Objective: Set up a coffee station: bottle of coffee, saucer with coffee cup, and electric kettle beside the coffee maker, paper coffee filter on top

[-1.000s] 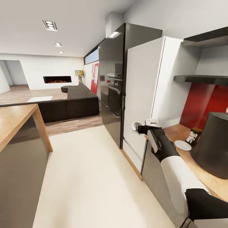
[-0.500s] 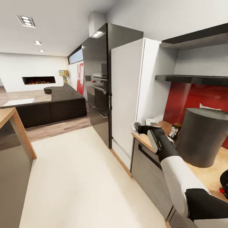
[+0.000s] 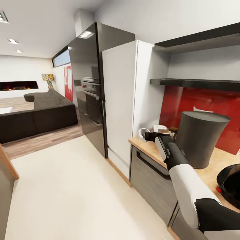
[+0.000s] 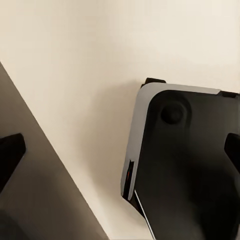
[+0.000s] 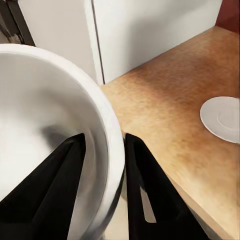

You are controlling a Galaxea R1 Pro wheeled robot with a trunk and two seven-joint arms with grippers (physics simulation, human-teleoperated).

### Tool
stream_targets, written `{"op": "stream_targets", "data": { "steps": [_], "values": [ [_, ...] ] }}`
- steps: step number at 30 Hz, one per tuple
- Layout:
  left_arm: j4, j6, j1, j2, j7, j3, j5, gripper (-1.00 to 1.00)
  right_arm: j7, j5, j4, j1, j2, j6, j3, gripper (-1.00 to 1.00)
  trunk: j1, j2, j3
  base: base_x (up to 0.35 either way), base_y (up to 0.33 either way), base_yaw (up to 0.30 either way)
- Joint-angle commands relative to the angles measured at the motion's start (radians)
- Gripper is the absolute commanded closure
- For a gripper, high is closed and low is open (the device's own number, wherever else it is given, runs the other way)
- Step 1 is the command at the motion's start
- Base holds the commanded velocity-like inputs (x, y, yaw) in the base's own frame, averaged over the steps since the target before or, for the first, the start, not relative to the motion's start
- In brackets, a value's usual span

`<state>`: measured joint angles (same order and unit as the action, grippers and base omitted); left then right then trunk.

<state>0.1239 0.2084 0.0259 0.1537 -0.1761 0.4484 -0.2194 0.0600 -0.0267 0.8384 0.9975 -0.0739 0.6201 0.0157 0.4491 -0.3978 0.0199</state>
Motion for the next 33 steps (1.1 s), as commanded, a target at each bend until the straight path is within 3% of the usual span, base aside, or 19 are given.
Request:
{"op": "stream_targets", "data": {
  "steps": [1,13,24,33],
  "values": [
    [0.001,0.002,0.000,0.000,-0.006,0.009,-0.009,-1.00,0.003,-0.004,0.001,0.001,-0.001,0.004,0.002,1.00,0.001,-0.002,0.002,0.100,0.290,-0.280],
    [0.000,0.002,0.000,0.000,-0.005,0.009,-0.009,-1.00,0.003,-0.004,0.001,0.001,-0.001,0.004,0.002,1.00,0.001,-0.002,0.002,0.129,0.267,-0.280],
    [0.000,0.002,0.000,0.000,-0.006,0.009,-0.009,-1.00,0.003,-0.004,0.000,0.001,-0.002,0.004,0.001,1.00,0.001,-0.002,0.002,0.048,0.055,-0.280],
    [0.000,0.002,0.000,0.000,-0.006,0.009,-0.009,-1.00,0.003,-0.004,-0.001,0.001,-0.003,0.004,0.001,1.00,0.001,-0.002,0.002,0.106,0.261,-0.280]
  ]
}}
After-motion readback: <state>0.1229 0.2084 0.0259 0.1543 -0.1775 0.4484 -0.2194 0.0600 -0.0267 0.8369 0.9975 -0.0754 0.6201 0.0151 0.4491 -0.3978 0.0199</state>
